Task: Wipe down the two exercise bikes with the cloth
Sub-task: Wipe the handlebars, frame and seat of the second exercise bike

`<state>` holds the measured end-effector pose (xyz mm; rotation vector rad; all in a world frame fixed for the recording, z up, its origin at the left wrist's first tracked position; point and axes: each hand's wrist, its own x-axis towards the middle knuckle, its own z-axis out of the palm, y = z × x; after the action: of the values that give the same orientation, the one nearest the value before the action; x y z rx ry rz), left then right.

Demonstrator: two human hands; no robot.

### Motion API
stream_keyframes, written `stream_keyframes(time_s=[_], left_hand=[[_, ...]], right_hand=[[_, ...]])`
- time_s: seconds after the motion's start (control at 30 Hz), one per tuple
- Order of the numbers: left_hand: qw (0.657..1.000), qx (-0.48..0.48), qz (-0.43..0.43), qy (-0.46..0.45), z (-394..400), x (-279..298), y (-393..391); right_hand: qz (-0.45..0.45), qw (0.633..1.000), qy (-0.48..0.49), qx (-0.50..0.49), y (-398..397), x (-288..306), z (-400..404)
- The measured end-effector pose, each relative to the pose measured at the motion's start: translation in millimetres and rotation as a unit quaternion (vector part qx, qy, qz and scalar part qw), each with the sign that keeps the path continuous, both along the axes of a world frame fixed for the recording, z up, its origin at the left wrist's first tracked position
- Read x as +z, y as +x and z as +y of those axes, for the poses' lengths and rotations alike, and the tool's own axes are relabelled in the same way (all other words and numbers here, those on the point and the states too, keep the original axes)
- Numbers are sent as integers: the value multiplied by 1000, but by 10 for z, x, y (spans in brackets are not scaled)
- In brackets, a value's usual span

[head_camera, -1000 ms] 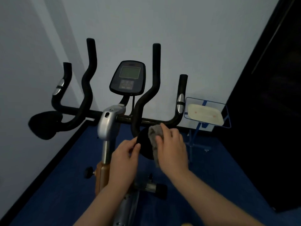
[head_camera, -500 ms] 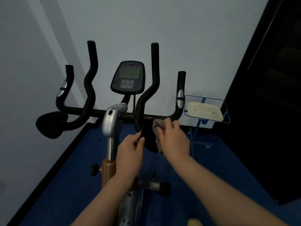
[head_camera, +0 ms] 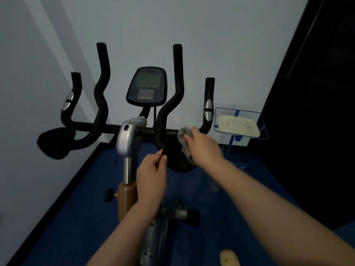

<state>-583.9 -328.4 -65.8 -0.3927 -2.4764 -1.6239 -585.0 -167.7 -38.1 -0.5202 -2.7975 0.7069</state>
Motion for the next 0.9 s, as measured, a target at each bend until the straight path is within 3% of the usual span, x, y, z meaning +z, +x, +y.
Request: stream_keyframes(time_s=[0.1,0.2,0.27,0.43,0.53,0.67,0.77,0.83,0.9], left_hand=[[1000,7,0,9,20,-23,-11],[1000,14,3,20,26,-34,11],[1000,15,2,26,35,-22,31],[999,41,9,34,99,-65,42],[996,62,3,57,140,-85,74],[994,77,-29,66,149,-3,90],[988,109,-60,91,172,31,128],[980,132,-85,125,213,36,172],[974,146,-96,146,249,52,211]], right_hand=[[-29,998,-60,-10,-113,84,73],[50,991,108,-54,108,-96,-212],[63,983,171,-17,213,-108,-255],[-96,991,40,86,-217,159,178],[-64,994,18,90,-183,124,169],[56,970,185,150,-158,264,191],[144,960,97,218,-333,570,241],[104,940,30,322,-470,650,234],[16,895,9,445,-552,572,153]])
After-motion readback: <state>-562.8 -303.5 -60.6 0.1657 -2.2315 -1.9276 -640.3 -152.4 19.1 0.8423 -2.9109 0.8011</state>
